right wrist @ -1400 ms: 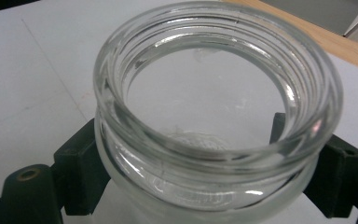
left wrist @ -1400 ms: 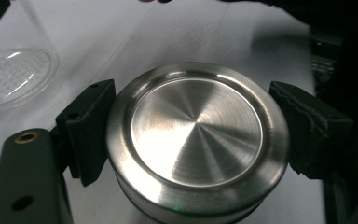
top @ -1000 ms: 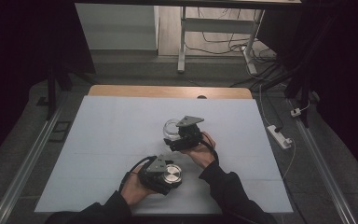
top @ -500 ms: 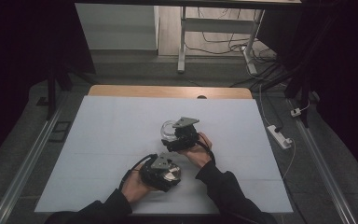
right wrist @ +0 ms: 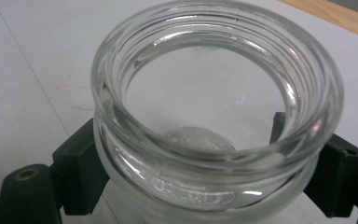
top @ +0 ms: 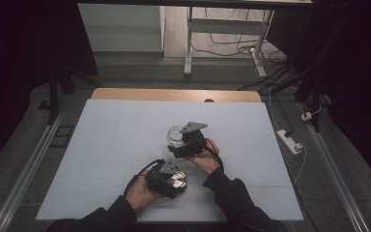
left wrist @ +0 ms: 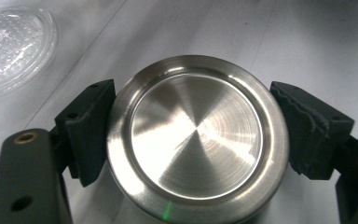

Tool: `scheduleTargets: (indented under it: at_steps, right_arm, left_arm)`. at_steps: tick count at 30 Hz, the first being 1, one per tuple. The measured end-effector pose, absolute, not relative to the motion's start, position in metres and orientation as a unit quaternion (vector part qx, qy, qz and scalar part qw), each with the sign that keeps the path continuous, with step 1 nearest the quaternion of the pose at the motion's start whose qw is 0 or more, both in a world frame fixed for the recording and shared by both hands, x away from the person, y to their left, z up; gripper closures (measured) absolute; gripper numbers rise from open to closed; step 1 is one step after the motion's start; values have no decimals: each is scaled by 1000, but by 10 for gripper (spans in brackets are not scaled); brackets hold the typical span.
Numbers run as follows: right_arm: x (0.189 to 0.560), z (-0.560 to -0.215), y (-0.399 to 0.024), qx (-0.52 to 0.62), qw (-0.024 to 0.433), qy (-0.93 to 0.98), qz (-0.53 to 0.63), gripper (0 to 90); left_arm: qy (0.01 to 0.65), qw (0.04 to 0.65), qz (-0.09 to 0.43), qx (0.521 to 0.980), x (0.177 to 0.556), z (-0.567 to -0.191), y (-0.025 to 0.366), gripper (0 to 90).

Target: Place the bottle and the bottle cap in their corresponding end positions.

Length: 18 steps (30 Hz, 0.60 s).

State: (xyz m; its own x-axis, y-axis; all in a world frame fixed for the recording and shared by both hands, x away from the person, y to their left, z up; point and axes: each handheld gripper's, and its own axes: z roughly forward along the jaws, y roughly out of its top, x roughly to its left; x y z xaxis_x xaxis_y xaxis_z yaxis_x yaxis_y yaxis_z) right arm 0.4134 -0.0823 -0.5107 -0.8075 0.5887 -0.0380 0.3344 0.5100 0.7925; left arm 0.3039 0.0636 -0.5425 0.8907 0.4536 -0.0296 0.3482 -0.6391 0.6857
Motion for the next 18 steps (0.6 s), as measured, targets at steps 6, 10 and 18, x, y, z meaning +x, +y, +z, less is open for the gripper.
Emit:
scheduleTargets:
  at_steps: [6,10,18]
  right_arm:
    - [413,-510,-82,274,151,856,412,146]
    - [415,-509,-85,276,133,855,418,107]
    - [414,-502,-91,278,131,848,431,54]
  left_arm:
    - [223,362,73,902,304,-543,63,189]
    - [230,365,68,900,305,-543,64,155]
    - [235,383,49,892,306,-539,69,87]
